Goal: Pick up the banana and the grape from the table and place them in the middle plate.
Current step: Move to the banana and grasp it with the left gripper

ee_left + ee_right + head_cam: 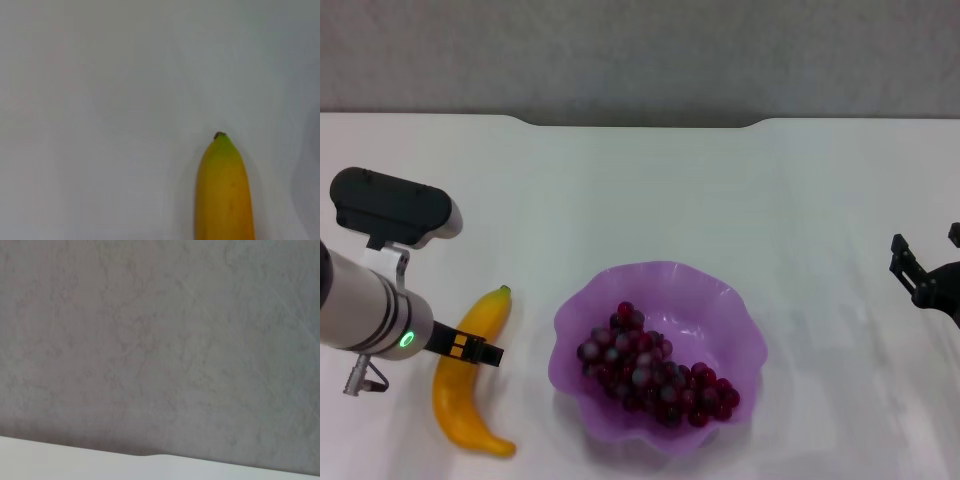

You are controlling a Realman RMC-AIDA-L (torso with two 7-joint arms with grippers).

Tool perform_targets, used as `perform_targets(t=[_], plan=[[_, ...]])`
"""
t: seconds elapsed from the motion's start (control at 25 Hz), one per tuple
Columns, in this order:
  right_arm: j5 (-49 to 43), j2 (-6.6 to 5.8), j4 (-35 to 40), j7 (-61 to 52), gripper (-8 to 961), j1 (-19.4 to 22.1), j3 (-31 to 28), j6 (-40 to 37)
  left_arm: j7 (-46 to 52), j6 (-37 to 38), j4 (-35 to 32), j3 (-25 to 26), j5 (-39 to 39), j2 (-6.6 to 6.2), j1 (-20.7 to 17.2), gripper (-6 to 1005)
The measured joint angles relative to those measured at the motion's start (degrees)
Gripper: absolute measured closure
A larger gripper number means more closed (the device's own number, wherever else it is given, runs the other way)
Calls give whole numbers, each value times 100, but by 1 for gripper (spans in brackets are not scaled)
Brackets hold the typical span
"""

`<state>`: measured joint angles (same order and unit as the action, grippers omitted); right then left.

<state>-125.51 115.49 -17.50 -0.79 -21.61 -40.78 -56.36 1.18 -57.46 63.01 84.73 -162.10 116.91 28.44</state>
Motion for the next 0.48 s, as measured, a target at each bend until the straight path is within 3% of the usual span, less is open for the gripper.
perform_targets(t=[0.48], plan=[[0,0,1,-3,194,-1,0,-4,1,112,-411,28,0,-11,146,108]])
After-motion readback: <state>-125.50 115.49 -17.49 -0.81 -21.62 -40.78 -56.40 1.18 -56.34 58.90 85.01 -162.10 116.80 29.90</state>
